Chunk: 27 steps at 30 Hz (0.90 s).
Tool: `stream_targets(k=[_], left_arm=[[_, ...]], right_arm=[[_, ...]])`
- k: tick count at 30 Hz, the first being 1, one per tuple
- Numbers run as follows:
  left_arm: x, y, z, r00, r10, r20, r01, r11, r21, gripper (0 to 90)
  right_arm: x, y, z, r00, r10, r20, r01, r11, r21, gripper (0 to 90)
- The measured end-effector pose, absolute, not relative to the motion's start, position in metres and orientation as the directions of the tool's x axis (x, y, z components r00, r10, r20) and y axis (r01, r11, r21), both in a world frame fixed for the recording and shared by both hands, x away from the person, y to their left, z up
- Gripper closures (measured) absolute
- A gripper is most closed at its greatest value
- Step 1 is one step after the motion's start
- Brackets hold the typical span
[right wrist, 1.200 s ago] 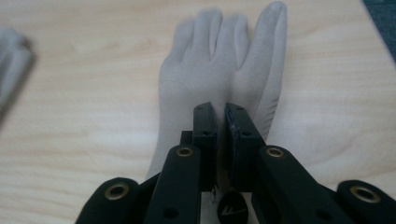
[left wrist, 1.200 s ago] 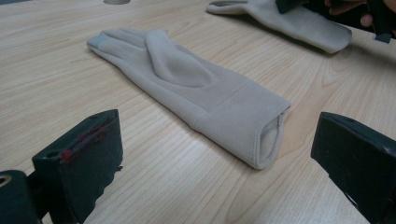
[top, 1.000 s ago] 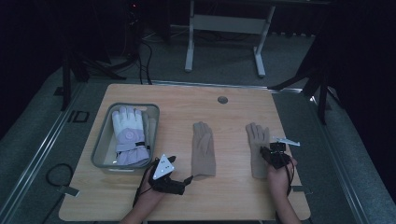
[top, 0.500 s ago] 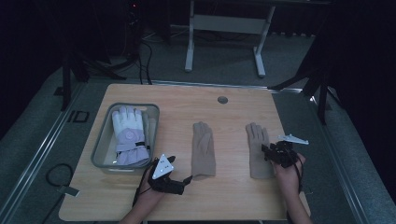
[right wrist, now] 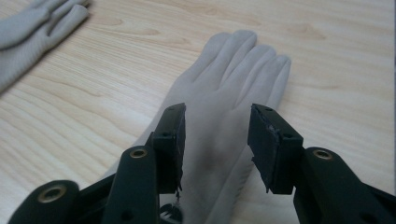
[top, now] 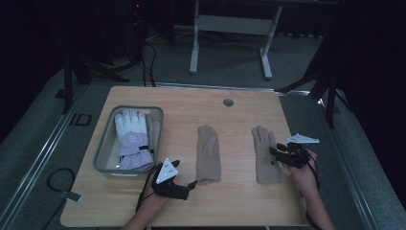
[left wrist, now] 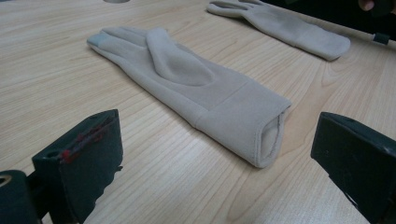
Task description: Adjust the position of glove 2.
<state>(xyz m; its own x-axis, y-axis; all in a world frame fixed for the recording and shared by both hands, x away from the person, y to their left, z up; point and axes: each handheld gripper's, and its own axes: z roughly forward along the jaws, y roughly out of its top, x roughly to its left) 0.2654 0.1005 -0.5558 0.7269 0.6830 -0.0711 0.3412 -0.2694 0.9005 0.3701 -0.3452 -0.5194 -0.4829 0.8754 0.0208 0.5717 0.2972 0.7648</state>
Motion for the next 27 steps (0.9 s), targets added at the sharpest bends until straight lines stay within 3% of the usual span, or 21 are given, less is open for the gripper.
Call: stream_targets(k=[8, 17, 21, 23, 27], left_arm=[[0.266, 0.100, -0.556, 0.725, 0.685, -0.074, 0.343, -0.266, 0.901, 2.4], [0.265, 0.101, -0.556, 0.725, 0.685, -0.072, 0.342, -0.268, 0.901, 2.4], [0.265, 0.101, -0.556, 0.726, 0.684, -0.068, 0.341, -0.273, 0.900, 2.4], [0.265, 0.100, -0.556, 0.726, 0.684, -0.069, 0.341, -0.272, 0.900, 2.4], [0.265, 0.100, -0.556, 0.726, 0.685, -0.066, 0.341, -0.274, 0.899, 2.4]], right_arm=[[0.379, -0.347, -0.530, -0.514, 0.857, -0.023, 0.569, 0.361, 0.739, 53.4], [0.374, -0.341, -0.534, -0.536, 0.844, -0.013, 0.534, 0.350, 0.770, 53.2], [0.373, -0.333, -0.543, -0.551, 0.834, -0.017, 0.563, 0.387, 0.730, 53.3], [0.372, -0.331, -0.549, -0.546, 0.837, -0.043, 0.559, 0.402, 0.725, 56.6], [0.368, -0.331, -0.552, -0.518, 0.855, -0.010, 0.565, 0.351, 0.747, 71.9]])
